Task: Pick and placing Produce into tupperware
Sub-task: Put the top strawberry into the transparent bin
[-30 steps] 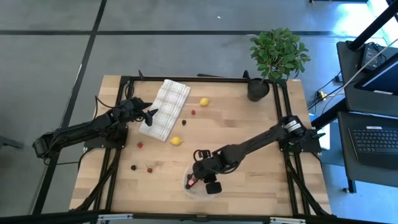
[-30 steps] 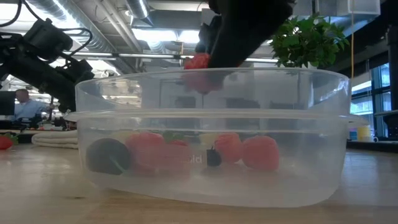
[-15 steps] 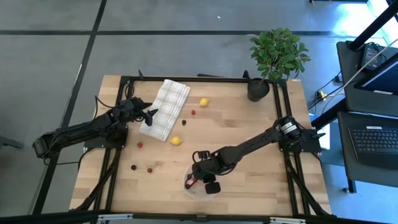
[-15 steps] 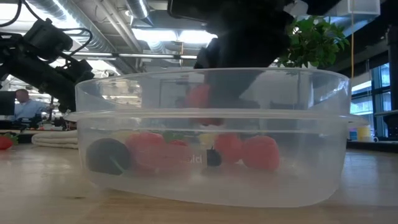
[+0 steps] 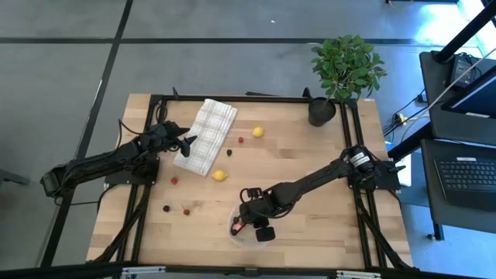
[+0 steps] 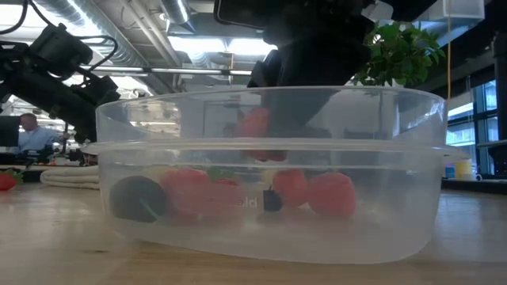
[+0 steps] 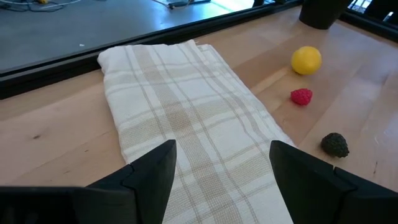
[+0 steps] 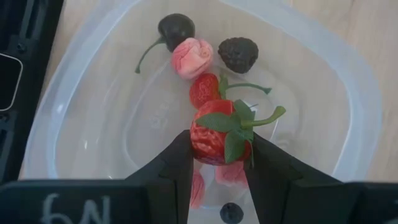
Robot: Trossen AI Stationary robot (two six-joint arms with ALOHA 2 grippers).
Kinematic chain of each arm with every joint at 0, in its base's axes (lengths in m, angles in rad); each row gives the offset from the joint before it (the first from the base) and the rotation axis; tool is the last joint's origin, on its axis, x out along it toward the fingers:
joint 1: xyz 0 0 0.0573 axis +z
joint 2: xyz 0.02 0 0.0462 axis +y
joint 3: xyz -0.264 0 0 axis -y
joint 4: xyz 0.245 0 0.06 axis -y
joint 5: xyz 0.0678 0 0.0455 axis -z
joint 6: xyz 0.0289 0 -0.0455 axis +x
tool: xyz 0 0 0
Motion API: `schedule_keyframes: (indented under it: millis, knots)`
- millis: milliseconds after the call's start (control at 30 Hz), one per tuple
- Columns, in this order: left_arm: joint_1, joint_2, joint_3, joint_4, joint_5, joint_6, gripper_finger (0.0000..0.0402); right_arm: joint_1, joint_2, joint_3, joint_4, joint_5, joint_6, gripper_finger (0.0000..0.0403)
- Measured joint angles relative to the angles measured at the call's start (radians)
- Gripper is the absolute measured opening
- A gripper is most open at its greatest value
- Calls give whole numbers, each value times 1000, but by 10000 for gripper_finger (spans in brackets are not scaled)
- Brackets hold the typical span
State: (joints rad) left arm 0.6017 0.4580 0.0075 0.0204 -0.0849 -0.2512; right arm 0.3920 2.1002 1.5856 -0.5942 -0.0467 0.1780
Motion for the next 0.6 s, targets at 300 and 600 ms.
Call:
schedule_keyframes:
  millis: [300, 600]
  knots:
    - [0, 0, 0, 0, 0, 0, 250, 0, 0, 0, 7, 0, -1, 123]
    - [0, 0, 0, 0, 0, 0, 250, 0, 0, 0, 10, 0, -3, 123]
